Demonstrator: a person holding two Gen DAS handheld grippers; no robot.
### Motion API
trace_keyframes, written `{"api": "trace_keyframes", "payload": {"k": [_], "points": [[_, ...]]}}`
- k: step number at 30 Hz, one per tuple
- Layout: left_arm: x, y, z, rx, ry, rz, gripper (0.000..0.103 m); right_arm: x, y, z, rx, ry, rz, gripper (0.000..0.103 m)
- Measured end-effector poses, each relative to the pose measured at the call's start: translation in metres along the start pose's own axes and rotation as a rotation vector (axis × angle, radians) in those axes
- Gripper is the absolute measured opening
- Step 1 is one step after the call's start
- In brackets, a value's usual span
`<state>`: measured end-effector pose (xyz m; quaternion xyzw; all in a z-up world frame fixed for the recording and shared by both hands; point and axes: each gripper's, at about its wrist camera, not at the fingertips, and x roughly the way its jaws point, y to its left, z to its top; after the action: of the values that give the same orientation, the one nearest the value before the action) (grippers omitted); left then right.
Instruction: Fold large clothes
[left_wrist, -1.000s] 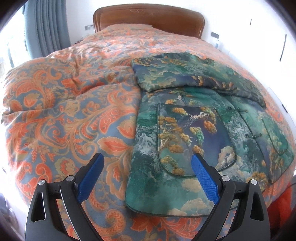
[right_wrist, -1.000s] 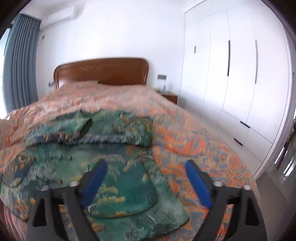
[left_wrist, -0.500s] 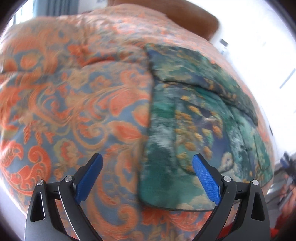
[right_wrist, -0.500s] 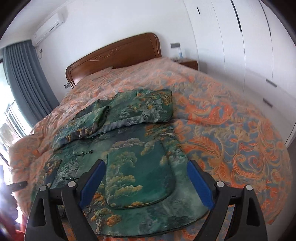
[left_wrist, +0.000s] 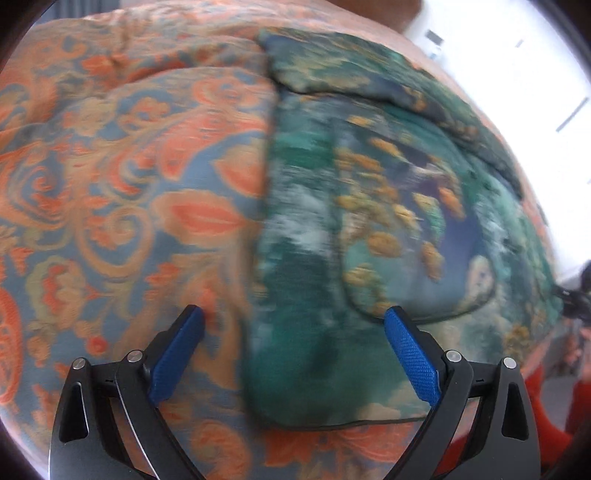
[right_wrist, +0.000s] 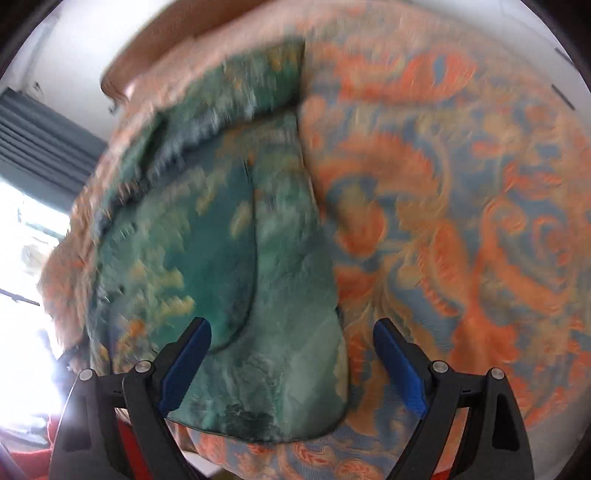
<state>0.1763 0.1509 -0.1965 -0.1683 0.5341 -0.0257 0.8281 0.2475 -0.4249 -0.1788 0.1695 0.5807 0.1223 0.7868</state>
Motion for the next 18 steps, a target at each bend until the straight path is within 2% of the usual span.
{"api": "trace_keyframes", "payload": {"k": [1,2,3,4,5,6,8,9,12,18], "points": [[0.001,-0.002,0.0,0.005,0.01,-0.017,0.095,0.004,0.003,-0.001,-0.008,0.011,0.008,0.088],[0.001,-0.005,-0.001,0.014,0.024,-0.033,0.087,0.007,0.01,-0.002,-0.033,0.019,0.037,0.077],[0.002,-0.007,-0.001,0.021,0.036,-0.042,0.078,0.007,0.016,-0.002,-0.054,0.025,0.055,0.073],[0.003,-0.009,-0.003,0.025,0.049,-0.043,0.075,0.006,0.024,-0.003,-0.082,0.024,0.05,0.065],[0.003,-0.01,-0.004,0.026,0.05,-0.036,0.066,0.005,0.029,-0.003,-0.099,0.018,0.041,0.042],[0.003,-0.011,-0.004,0.026,0.054,-0.027,0.047,0.003,0.034,-0.004,-0.116,0.013,0.041,0.03],[-0.002,-0.012,-0.004,0.017,0.061,-0.003,0.019,-0.002,0.039,-0.003,-0.104,0.003,0.054,0.019],[-0.006,-0.011,-0.003,0.003,0.052,-0.011,0.015,-0.006,0.042,-0.002,-0.098,-0.009,0.059,0.017],[-0.03,-0.009,-0.001,-0.025,0.001,-0.055,0.012,-0.023,0.051,0.001,-0.093,-0.053,0.089,0.015],[-0.077,-0.018,-0.012,0.019,-0.077,-0.112,0.011,-0.056,0.063,-0.004,-0.111,-0.122,0.126,0.013]]}}
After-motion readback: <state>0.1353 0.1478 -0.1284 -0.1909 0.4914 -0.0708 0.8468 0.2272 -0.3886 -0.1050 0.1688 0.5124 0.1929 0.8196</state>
